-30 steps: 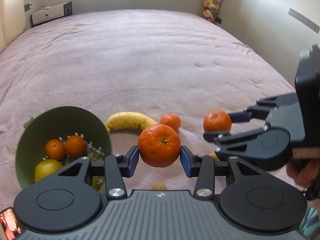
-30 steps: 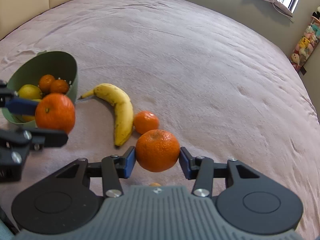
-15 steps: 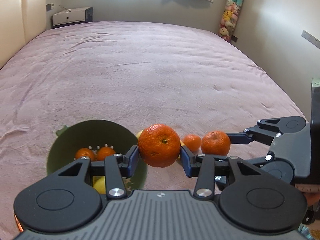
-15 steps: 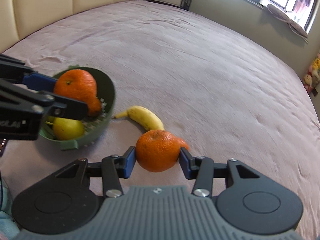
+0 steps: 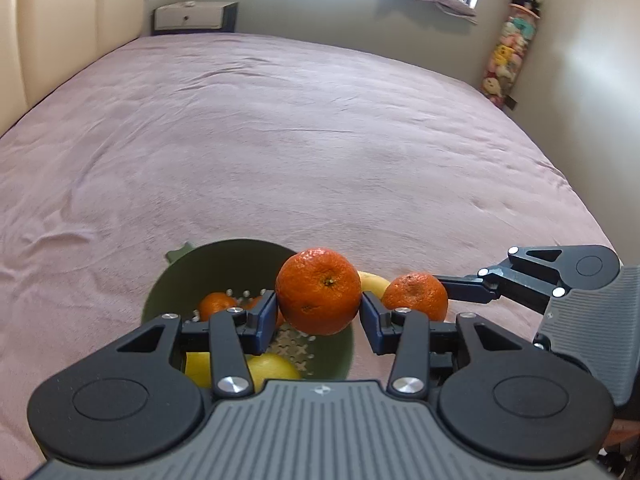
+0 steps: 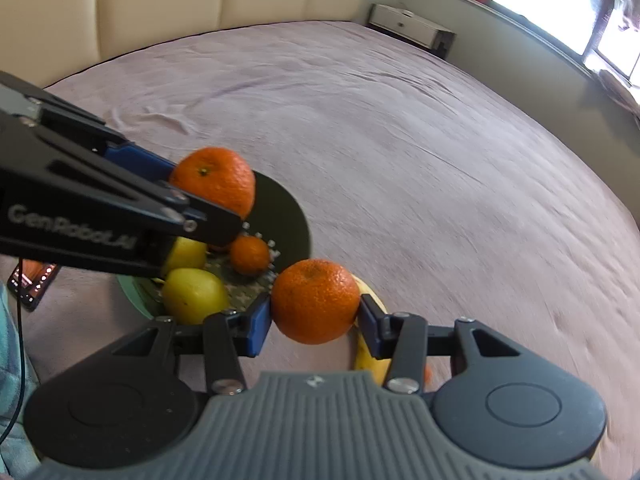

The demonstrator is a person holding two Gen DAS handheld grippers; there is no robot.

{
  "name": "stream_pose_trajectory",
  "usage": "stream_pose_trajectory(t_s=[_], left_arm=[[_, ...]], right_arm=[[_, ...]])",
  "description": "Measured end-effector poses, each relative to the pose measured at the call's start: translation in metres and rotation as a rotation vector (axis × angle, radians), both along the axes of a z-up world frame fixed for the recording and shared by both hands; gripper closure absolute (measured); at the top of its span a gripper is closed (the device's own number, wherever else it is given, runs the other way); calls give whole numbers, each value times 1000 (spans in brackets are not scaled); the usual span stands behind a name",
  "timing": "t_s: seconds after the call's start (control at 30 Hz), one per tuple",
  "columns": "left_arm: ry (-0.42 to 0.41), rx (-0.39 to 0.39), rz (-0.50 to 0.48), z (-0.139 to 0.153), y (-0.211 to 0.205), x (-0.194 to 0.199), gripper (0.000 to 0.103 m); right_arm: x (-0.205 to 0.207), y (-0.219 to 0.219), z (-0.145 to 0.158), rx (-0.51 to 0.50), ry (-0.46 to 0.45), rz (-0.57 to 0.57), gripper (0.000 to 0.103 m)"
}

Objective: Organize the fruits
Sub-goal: 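Carry both held mandarins over the green colander, then lower the mandarins into the colander and open both tools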

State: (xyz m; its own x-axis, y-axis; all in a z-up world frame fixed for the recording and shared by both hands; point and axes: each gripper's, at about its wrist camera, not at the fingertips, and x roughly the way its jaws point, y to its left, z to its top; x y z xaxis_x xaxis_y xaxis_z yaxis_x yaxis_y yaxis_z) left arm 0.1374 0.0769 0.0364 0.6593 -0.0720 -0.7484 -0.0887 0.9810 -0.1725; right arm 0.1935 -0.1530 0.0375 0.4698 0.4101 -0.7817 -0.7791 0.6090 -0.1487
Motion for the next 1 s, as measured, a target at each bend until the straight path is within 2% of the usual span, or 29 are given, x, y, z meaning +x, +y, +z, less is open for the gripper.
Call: stream_pose_trajectory(t_s=[0.37, 0.7, 1.0], left_arm=[[72, -44, 105, -15, 32, 9, 53], [180, -115, 192, -41, 55, 17, 53], [240, -203, 256, -60, 71, 19, 52]], right_arm=[[4, 38, -11, -31, 23, 150, 59], [24, 65, -32, -77, 123, 212, 59], [36, 75, -51, -115, 218, 248, 59]])
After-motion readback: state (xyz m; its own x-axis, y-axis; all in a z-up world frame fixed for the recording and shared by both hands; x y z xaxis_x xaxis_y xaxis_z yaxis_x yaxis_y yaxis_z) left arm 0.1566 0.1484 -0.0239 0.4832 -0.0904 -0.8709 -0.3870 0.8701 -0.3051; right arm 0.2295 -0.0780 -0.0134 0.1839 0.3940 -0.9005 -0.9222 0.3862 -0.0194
